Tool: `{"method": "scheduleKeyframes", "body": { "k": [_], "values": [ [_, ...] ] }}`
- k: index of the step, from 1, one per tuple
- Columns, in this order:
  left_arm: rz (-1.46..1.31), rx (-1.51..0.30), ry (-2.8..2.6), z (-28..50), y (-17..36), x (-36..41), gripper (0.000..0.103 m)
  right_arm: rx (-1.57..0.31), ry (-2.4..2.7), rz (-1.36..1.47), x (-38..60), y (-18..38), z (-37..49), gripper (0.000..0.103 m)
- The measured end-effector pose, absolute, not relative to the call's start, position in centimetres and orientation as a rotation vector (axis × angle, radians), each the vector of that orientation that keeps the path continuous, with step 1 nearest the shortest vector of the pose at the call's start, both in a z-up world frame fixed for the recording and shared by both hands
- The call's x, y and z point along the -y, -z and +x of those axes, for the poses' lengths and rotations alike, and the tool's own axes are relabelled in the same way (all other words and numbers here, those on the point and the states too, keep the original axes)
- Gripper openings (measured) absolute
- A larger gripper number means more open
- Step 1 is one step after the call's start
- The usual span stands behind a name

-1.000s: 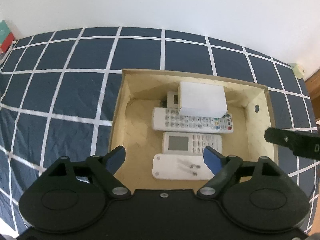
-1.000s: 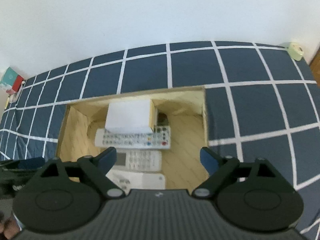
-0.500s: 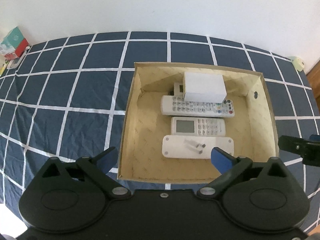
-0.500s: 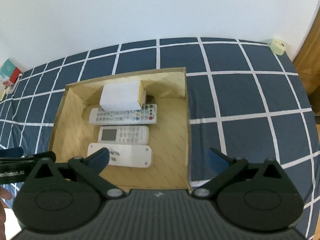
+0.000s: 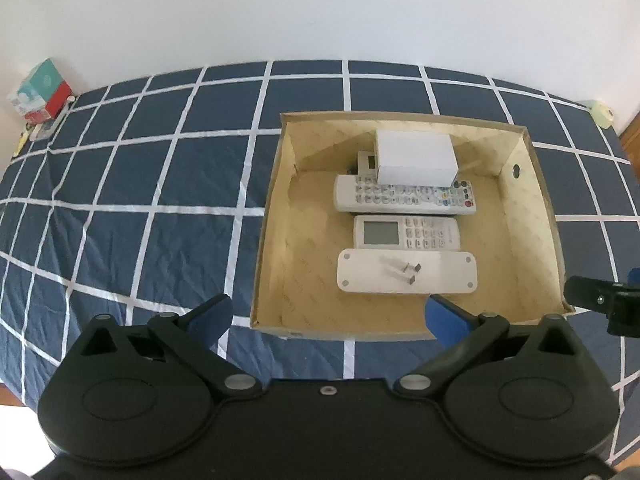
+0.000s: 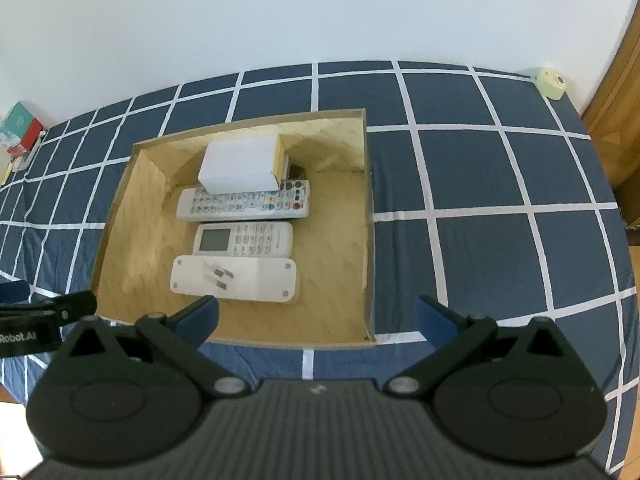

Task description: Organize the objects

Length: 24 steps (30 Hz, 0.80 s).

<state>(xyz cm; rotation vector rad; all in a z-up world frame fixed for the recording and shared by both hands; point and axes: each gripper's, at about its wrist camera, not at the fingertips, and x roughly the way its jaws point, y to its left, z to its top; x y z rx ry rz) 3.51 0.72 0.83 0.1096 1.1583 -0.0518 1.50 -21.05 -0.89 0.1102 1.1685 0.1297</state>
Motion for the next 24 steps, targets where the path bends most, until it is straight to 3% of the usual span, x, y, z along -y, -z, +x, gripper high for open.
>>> {"method": "scheduleKeyframes", "body": {
  "k": [24],
  "values": [
    [0.088, -1.166, 0.050, 3.00, -0.99, -1.71, 0.103, -1.169, -0.133, 0.099, 20.44, 0.68, 0.76, 0.103]
  ]
}}
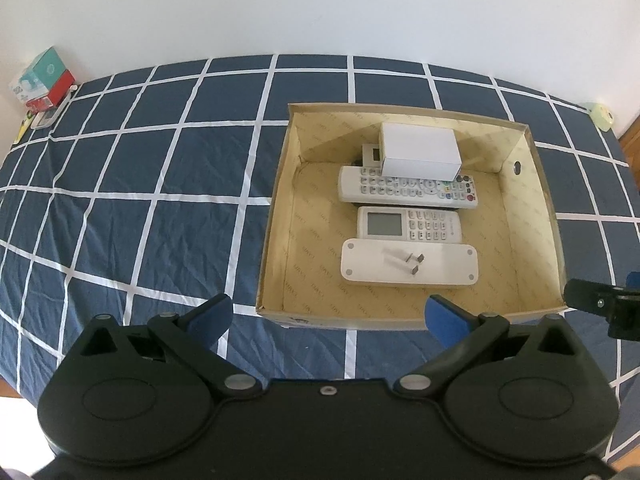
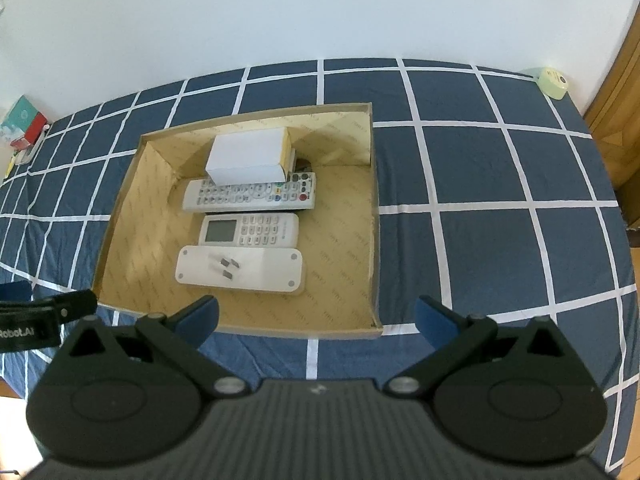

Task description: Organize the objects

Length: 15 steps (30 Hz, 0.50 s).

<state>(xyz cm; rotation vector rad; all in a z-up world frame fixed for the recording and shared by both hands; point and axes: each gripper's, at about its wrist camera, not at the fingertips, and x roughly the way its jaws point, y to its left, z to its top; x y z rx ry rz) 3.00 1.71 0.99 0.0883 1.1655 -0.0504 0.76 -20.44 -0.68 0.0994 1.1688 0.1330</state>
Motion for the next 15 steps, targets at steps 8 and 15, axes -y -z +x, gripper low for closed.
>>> {"method": "scheduleKeyframes", "body": {
  "k": [8, 15],
  "values": [
    [0.086, -1.169, 0.051, 2.90, -0.93, -1.81, 0.103, -1.171, -0.134, 0.097, 20.36, 0.76, 0.62, 0.103],
    [0.080, -1.175, 0.056, 2.95, -0.95, -1.81, 0.103, -1.170, -0.134, 0.098, 20.38, 0.76, 0.61, 0.103]
  ]
}}
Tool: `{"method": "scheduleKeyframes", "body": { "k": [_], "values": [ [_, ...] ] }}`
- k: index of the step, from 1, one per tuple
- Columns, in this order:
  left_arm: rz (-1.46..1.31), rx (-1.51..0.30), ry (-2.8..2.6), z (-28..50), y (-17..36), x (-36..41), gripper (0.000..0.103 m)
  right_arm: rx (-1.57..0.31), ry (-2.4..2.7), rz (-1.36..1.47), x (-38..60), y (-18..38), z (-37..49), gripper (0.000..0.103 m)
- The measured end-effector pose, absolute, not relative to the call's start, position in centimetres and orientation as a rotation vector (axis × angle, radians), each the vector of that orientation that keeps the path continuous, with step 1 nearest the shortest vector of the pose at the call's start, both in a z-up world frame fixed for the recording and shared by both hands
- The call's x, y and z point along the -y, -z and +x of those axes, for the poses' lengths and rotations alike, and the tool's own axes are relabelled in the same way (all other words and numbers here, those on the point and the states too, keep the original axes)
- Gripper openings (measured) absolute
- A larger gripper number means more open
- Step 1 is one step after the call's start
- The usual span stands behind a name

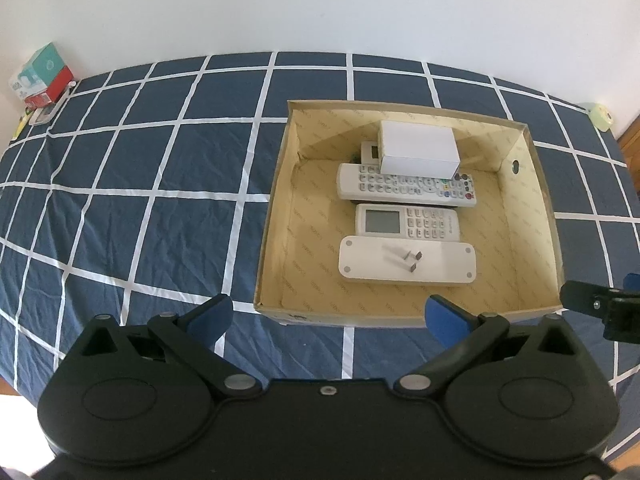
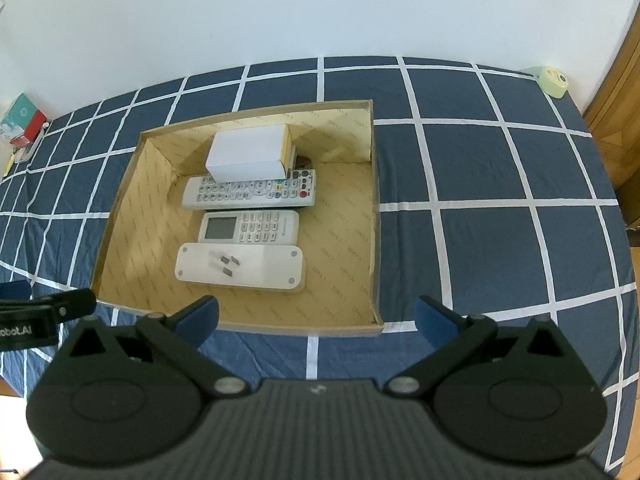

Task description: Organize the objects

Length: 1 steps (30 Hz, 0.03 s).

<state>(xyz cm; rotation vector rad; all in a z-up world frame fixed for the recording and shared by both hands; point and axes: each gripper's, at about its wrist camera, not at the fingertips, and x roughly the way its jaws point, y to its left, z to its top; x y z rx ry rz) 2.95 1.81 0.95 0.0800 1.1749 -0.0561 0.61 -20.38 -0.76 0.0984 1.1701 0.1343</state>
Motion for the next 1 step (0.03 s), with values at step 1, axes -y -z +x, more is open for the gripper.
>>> {"method": "scheduleKeyframes", "body": {
  "k": [1],
  "values": [
    [0.080, -1.175, 0.055, 2.92, -0.93, -1.80, 0.103, -1.171, -0.134, 0.097, 20.37, 0.77, 0.62, 0.103]
  ]
}}
